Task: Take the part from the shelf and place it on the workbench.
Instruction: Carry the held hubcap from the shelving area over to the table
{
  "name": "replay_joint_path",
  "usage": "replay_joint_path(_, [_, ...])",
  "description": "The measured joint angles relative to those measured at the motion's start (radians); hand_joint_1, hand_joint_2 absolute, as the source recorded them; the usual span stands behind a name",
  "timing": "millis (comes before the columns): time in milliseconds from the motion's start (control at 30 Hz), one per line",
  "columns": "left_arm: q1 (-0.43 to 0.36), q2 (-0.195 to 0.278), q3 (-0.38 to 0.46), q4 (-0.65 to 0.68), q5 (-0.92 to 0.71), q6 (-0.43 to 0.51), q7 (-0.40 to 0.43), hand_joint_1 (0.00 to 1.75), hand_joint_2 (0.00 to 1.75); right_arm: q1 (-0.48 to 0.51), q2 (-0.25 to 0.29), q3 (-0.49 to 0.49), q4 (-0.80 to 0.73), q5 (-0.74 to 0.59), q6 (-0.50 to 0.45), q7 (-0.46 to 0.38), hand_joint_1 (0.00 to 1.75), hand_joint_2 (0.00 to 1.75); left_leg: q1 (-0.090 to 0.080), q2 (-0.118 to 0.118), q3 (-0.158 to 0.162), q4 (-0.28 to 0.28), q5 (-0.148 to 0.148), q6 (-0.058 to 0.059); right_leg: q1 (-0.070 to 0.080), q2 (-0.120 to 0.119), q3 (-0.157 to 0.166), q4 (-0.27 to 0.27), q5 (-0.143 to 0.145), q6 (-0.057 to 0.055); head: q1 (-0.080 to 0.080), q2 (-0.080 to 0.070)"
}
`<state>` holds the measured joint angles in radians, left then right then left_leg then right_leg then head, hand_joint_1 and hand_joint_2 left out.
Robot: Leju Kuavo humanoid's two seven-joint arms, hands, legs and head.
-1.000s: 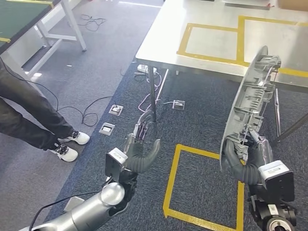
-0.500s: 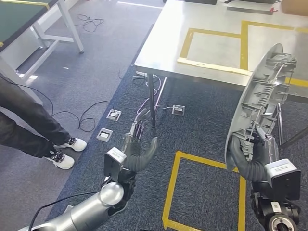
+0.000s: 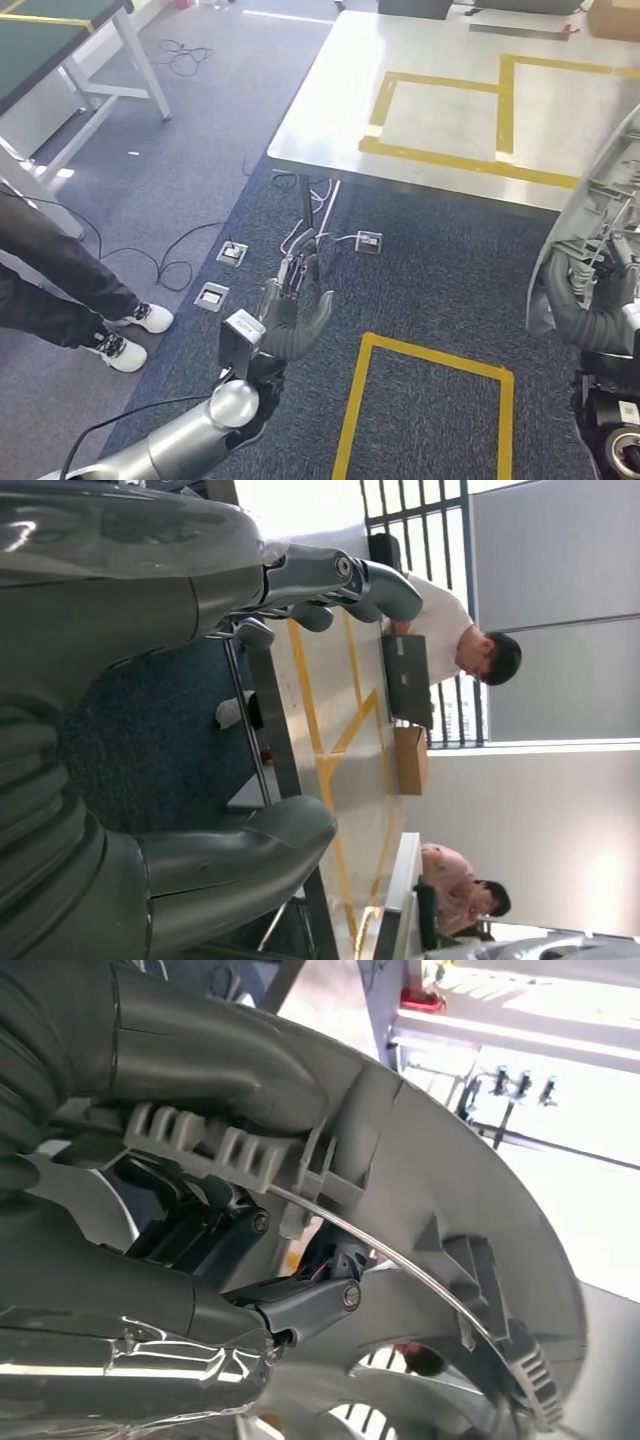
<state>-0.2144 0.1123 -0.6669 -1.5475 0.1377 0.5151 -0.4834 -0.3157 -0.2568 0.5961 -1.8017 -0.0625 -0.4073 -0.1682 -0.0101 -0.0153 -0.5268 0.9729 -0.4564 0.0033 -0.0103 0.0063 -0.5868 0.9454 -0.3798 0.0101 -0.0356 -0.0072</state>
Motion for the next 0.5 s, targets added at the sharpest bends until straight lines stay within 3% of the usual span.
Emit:
replay_joint_path(67, [-0.002, 0.0, 0.0, 0.0, 0.0, -0.003, -0.002, 0.0, 1.75, -0.019, -0.004, -0.016, 0.007, -0.006, -0.002, 0.003, 1.75, 1.75, 0.003, 0.005, -0.063, 0.106, -0.017, -0.009, -0.003, 0.001, 0.017, -0.005, -0.006, -0.007, -0.005, 0.0])
replay_joint_path(133, [-0.003, 0.002, 0.0, 0.0, 0.001, -0.008, -0.003, 0.0, 1.75, -0.039, -0.01, -0.032, 0.017, -0.01, -0.003, 0.005, 1.75, 1.75, 0.006, 0.007, -0.164, 0.242, -0.06, -0.015, -0.002, 0.002, 0.029, -0.006, -0.019, -0.012, -0.009, 0.0])
replay_joint_path(167, [-0.003, 0.003, 0.0, 0.001, 0.002, -0.01, -0.004, 0.0, 1.75, -0.047, -0.012, -0.041, 0.022, -0.012, -0.003, 0.005, 1.75, 1.75, 0.007, 0.007, -0.203, 0.28, -0.078, -0.016, -0.002, 0.003, 0.036, -0.006, -0.027, -0.012, -0.01, 0.0])
replay_joint_path(200, [-0.003, 0.004, 0.0, 0.001, 0.003, -0.012, -0.005, 0.0, 1.75, -0.054, -0.014, -0.049, 0.028, -0.013, -0.004, 0.006, 1.75, 1.75, 0.007, 0.007, -0.225, 0.283, -0.078, -0.014, -0.001, 0.003, 0.046, -0.006, -0.036, -0.012, -0.011, 0.0])
replay_joint_path(233, [-0.003, 0.004, 0.0, 0.001, 0.003, -0.013, -0.006, 0.0, 1.75, -0.06, -0.016, -0.056, 0.033, -0.014, -0.004, 0.006, 1.75, 1.75, 0.006, 0.007, -0.227, 0.248, -0.054, -0.009, 0.0, 0.004, 0.058, -0.006, -0.045, -0.011, -0.011, 0.0])
replay_joint_path(333, [-0.009, 0.006, 0.0, 0.001, 0.004, -0.018, -0.009, 0.0, 1.75, -0.081, -0.021, -0.078, 0.052, -0.015, 0.0, 0.008, 1.75, 1.75, -0.008, 0.007, -0.166, 0.029, 0.098, 0.02, 0.003, 0.007, 0.09, -0.007, -0.073, -0.006, -0.011, 0.0])
replay_joint_path(367, [-0.012, 0.006, 0.0, 0.001, 0.004, -0.019, -0.009, 0.0, 1.75, -0.088, -0.022, -0.084, 0.058, -0.015, 0.001, 0.008, 1.75, 1.75, -0.013, 0.006, -0.149, -0.019, 0.128, 0.027, 0.003, 0.009, 0.095, -0.008, -0.08, -0.001, -0.011, 0.0])
replay_joint_path(400, [-0.014, 0.007, 0.0, 0.001, 0.004, -0.02, -0.01, 0.0, 1.75, -0.095, -0.023, -0.09, 0.064, -0.015, 0.002, 0.009, 1.75, 1.75, -0.017, 0.005, -0.14, -0.045, 0.139, 0.031, 0.003, 0.01, 0.1, -0.007, -0.084, 0.003, -0.012, 0.0])
replay_joint_path(500, [-0.019, 0.007, 0.0, 0.002, 0.005, -0.02, -0.011, 0.0, 1.75, -0.115, -0.029, -0.105, 0.081, -0.012, 0.004, 0.018, 1.75, 1.75, -0.012, 0.006, -0.107, -0.064, 0.131, 0.038, 0.004, 0.009, 0.11, 0.008, -0.097, 0.019, -0.013, 0.0])
